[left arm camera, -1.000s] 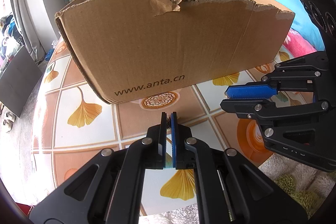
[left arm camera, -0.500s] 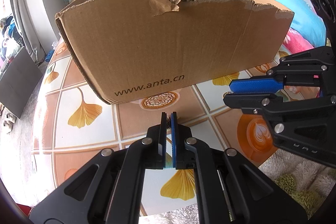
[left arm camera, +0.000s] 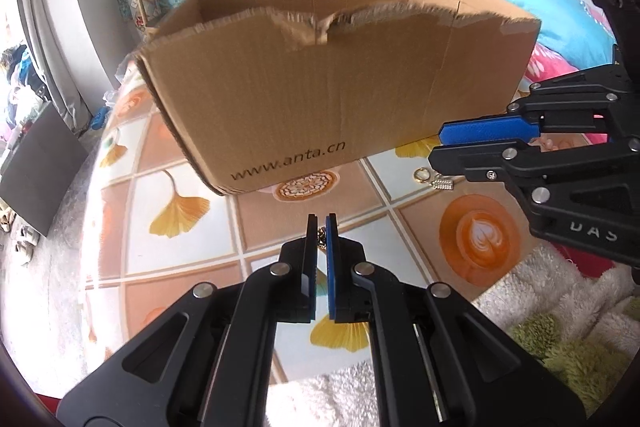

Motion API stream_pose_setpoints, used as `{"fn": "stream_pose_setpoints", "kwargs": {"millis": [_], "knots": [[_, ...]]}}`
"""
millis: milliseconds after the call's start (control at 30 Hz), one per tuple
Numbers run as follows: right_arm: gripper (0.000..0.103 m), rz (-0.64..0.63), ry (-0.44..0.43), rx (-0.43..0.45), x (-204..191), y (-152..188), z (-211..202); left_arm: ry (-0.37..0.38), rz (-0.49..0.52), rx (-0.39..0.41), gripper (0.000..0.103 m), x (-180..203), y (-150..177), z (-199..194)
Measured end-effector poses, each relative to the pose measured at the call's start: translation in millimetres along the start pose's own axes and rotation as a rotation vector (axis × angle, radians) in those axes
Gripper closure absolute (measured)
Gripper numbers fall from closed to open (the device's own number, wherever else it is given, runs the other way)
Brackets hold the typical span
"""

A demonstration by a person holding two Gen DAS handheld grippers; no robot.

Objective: Organize jewelry
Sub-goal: 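Carry the charms into the box and open both tools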

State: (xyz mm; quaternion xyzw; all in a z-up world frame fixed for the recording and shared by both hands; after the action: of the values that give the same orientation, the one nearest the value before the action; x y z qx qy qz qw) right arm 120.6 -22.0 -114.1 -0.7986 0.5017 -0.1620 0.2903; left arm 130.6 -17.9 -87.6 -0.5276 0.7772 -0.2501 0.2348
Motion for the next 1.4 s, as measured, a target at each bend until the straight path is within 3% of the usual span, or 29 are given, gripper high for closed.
{"fn": "stream_pose_setpoints", "kwargs": {"millis": [267, 433, 667, 767, 867, 1000, 1167, 1400], "knots": [[0.089, 0.006, -0.09, 0.071, -1.5, -18.4, -44.7, 0.037, -0.002, 0.112, 0.1, -4.6, -29.7, -58.2], [0.089, 0.019, -0.164, 0.155, 4.4, -47.6, -85.2, 0.094, -0.018, 0.212, 0.1, -16.5, -70.7, -97.5], [0.089, 0.014, -0.209, 0.246, 48.0, -105.8, -118.6, 0.133, -0.009, 0.269, 0.1, -27.7, -138.1, -96.8], [0.089, 0.009, -0.228, 0.199, 73.2, -129.4, -102.8, 0.243, -0.017, 0.186, 0.1, -18.4, -162.6, -62.3], [0.089, 0.049, -0.29, 0.078, 93.8, -142.4, -68.8, 0.322, -0.047, 0.044, 0.1, -9.5, -178.3, -10.9], [0.089, 0.106, -0.269, -0.067, 130.1, -151.7, -13.5, 0.419, -0.102, -0.117, 0.1, 5.1, -178.1, 41.7], [0.089, 0.142, -0.263, -0.227, 152.2, -155.0, 40.6, 0.5, -0.14, -0.268, 0.1, 20.4, -180.2, 86.6], [0.089, 0.089, -0.206, -0.339, 158.5, -153.9, 79.1, 0.501, -0.153, -0.395, 0.1, 29.5, -181.2, 126.3]]}}
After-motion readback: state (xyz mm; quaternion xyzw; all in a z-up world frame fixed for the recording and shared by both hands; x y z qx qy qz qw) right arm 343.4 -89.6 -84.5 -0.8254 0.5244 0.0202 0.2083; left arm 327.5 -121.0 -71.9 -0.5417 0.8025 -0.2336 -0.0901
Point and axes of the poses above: each gripper's, at about its wrist camera, not at the fingertips, and z roughly the way its jaws point, x to its right, y to its underside, the point moved 9 cm from there along z, roughly the way its jaws point, and after that the axes turned 4 degrees about z, right-handed, at the moved point
